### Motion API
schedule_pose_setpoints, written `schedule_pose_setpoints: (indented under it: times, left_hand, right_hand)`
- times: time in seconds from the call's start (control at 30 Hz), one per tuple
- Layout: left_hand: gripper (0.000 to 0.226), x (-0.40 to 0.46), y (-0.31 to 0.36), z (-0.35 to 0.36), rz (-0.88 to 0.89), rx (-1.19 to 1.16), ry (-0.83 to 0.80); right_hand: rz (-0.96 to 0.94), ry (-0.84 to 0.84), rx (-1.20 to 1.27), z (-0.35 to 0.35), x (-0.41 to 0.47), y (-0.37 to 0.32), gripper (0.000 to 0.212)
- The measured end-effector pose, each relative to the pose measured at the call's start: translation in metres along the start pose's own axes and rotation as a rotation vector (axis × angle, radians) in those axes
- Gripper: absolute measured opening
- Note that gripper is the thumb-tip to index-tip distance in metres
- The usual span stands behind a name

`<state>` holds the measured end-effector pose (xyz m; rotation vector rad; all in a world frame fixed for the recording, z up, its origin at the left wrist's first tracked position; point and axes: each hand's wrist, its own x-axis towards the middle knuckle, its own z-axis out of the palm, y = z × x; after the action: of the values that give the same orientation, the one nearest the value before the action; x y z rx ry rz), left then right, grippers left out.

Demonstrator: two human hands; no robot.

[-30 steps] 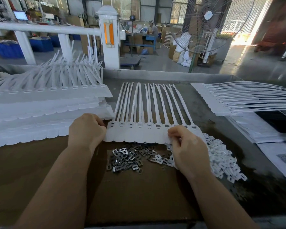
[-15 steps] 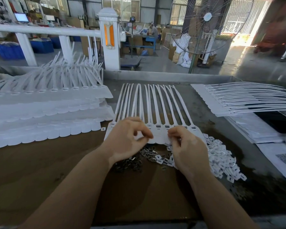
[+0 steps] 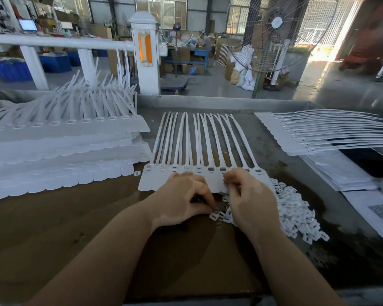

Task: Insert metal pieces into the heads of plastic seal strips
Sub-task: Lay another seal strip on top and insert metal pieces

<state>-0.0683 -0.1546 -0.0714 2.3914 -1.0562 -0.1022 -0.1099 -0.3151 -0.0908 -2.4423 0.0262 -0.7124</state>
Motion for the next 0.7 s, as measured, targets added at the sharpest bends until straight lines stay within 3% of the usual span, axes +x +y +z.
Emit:
schedule_pose_setpoints:
  times: [0.13,0.23,0.7]
  left_hand:
    - [0.008,-0.0004,-0.0033,0.0008,-0.015,-0.018,0.036]
    - [0.014,-0.0015,-0.0069,0.0,-0.029,-0.047,0.068]
    - [0.012,0.0008,-0.0076,0.0017,-0.059,-0.049,0.026]
  right_hand:
    - [-0.004,0.006,0.005,0.0007,0.0,0.0,0.015]
    - [-0.001,0.003,0.005,0.0012,0.0007,0.0001,0.015]
    - [-0.004,0.0,-0.011,0.0016,0.0012,0.0024,0.015]
